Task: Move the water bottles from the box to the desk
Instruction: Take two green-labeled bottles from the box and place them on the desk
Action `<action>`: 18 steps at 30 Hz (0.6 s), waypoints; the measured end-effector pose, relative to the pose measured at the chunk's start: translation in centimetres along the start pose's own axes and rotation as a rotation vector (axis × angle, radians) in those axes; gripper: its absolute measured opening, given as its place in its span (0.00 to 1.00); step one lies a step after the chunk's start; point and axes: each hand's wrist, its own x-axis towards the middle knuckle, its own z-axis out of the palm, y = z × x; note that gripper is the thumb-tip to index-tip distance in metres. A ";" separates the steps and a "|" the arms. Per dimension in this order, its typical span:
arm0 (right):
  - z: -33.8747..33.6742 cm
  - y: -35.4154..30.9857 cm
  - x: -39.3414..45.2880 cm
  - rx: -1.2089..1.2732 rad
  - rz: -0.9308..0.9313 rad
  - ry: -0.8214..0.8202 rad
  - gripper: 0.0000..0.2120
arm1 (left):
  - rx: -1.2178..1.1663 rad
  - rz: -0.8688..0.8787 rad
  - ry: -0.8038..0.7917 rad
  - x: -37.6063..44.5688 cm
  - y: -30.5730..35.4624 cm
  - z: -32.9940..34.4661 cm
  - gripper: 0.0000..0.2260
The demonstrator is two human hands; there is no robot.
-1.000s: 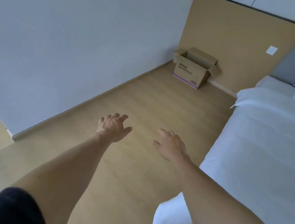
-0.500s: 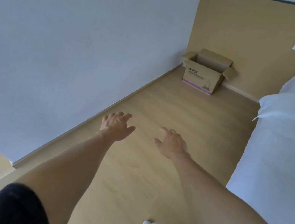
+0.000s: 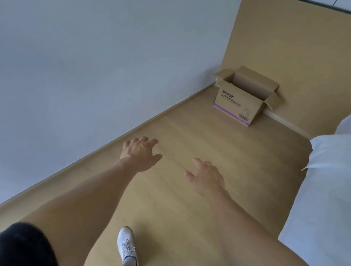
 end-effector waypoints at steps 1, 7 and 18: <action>-0.4 0.6 1.3 0.003 0.017 -0.002 0.27 | -0.006 0.009 -0.005 1.8 0.5 0.0 0.26; -3.9 4.4 10.8 0.017 0.178 0.030 0.28 | -0.026 0.129 -0.029 14.3 4.6 -0.5 0.25; -12.8 8.8 26.2 0.135 0.400 0.123 0.27 | -0.013 0.356 -0.043 37.3 11.9 -5.9 0.24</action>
